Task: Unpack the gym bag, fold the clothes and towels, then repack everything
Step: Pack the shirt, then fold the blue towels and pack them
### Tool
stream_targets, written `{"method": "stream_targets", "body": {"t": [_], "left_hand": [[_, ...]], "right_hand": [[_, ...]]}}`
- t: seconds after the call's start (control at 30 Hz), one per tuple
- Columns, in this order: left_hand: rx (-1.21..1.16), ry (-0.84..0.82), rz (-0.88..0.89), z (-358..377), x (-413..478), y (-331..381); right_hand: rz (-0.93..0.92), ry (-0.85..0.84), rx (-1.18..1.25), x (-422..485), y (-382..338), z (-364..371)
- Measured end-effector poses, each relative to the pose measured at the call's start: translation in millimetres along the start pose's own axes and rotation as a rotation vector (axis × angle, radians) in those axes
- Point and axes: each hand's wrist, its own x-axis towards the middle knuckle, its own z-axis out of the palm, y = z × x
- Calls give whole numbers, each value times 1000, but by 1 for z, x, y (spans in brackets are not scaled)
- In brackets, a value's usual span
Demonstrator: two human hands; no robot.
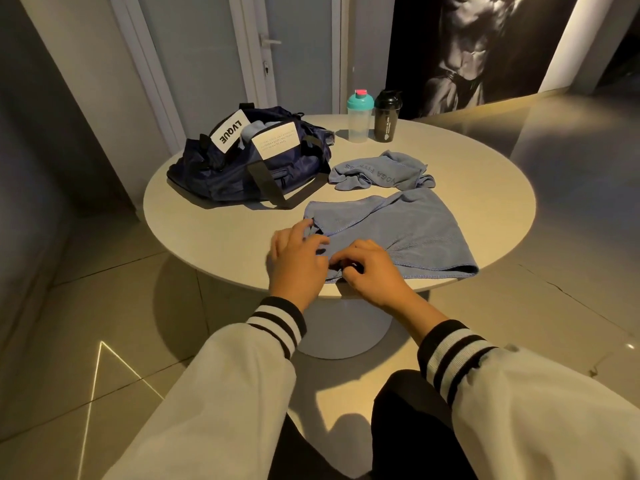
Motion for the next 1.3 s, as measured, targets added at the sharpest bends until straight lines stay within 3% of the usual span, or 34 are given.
{"method": "stream_targets", "body": {"t": [0.1, 0.27, 0.43, 0.57, 0.9, 1.13, 1.3], "left_hand": [[-150, -99, 90, 9, -7, 21], [-145, -134, 51, 18, -8, 11], [-54, -34, 75, 23, 2, 41], [-213, -164, 143, 36, 1, 55], [-59, -207, 194, 33, 5, 45], [-15, -140, 76, 27, 8, 44], [33, -90, 125, 38, -6, 48]], "right_hand": [[53, 69, 35, 1, 1, -6], [133, 228, -239, -21, 26, -25], [219, 247, -218, -32, 45, -35], [215, 247, -207, -33, 53, -39], [290, 202, -159, -37, 59, -51], [281, 220, -170, -29, 50, -40], [281, 281, -177, -32, 47, -44]]}}
